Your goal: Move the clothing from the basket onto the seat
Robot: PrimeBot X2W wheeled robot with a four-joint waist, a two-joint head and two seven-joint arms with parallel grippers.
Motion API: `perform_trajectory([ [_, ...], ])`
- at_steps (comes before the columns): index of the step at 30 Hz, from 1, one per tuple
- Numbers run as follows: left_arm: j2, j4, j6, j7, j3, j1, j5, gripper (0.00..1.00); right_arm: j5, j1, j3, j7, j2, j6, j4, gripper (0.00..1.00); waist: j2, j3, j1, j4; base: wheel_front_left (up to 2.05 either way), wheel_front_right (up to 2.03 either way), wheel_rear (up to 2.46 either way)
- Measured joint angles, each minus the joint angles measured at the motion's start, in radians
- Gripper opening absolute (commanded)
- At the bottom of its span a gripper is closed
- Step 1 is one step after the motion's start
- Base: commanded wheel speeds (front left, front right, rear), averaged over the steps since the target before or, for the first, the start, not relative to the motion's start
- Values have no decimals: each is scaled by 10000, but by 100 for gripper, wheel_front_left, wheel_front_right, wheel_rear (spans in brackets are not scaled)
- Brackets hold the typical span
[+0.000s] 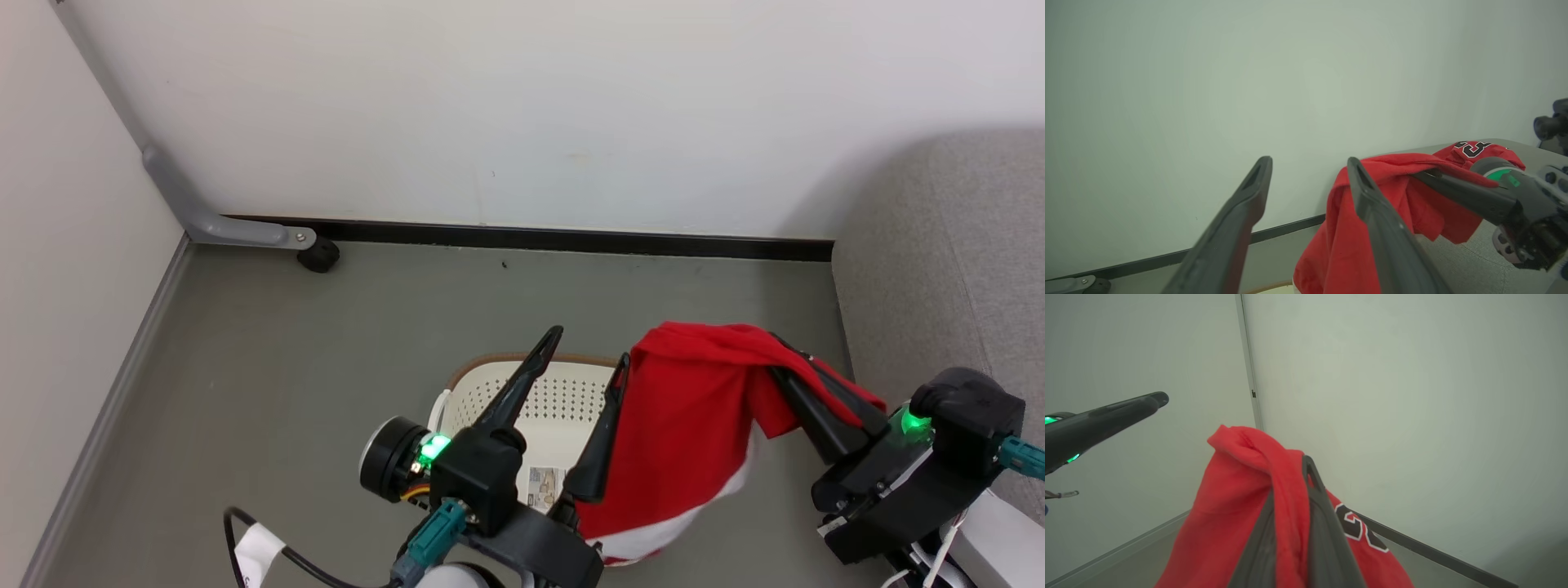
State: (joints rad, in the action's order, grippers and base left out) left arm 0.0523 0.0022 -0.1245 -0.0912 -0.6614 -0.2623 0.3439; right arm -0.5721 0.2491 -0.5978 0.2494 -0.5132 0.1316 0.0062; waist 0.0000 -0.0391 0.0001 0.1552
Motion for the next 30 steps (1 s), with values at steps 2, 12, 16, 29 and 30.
perform_trajectory([
  [2,4,180,2,-88,13,-9,-73,100,-15,12,142,0,-105,0,25,0,0,-27,0,-107,0,0,0],
  [12,36,1411,52,-420,-21,-262,-117,100,-186,18,610,0,-439,-2,63,0,0,-225,0,-729,0,0,0],
  [16,82,1783,295,-660,-54,-261,-33,100,-205,52,713,0,-617,-2,17,0,0,-333,0,-1010,0,0,0],
  [29,174,2201,723,-1312,-550,-265,-320,100,-548,271,1434,0,-1315,-2,56,0,0,-698,0,-2028,0,0,0],
  [30,173,2217,723,-1321,-575,-265,-324,100,-552,271,1492,0,-1356,-2,86,0,0,-724,0,-2121,0,0,0],
])
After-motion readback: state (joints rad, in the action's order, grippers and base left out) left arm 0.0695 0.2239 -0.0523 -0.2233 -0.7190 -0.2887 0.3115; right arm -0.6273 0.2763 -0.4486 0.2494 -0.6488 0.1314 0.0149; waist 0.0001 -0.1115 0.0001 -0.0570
